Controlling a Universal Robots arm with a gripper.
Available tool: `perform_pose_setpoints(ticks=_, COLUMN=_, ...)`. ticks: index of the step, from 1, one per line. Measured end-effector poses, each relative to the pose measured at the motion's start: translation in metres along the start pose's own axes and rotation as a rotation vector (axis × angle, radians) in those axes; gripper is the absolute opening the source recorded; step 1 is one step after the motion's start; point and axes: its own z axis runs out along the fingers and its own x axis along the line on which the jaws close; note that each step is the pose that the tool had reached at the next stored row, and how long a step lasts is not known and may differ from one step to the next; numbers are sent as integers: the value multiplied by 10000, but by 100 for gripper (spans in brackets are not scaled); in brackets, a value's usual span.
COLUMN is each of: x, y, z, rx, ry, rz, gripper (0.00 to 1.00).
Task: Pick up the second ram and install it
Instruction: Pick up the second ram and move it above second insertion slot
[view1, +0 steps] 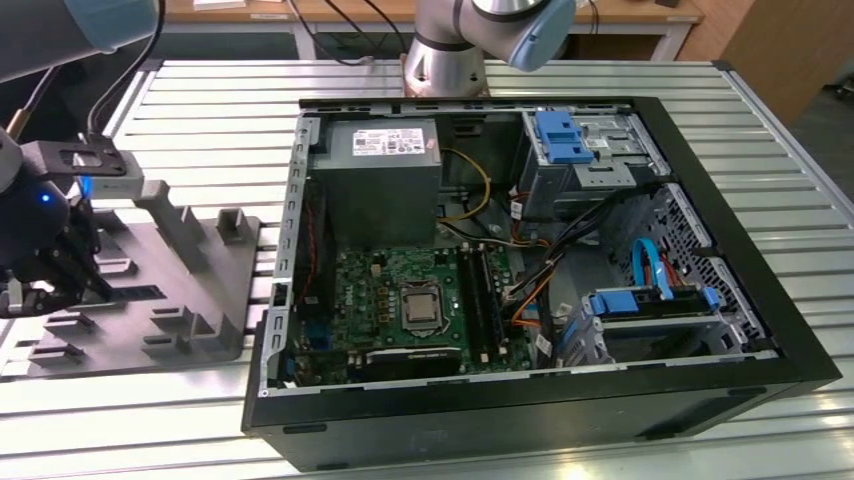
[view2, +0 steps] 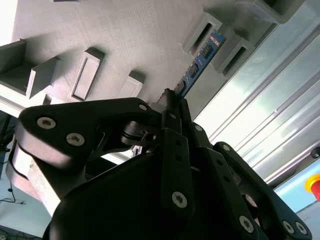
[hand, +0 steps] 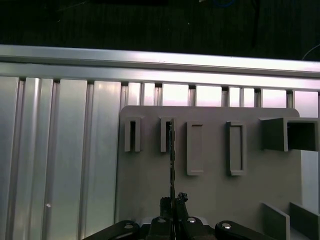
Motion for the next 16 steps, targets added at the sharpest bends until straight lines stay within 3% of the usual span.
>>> perform_pose_setpoints(ticks=16, x=-4, y=5, z=-110, rx=1, ry=-2, rz=-1, gripper=14)
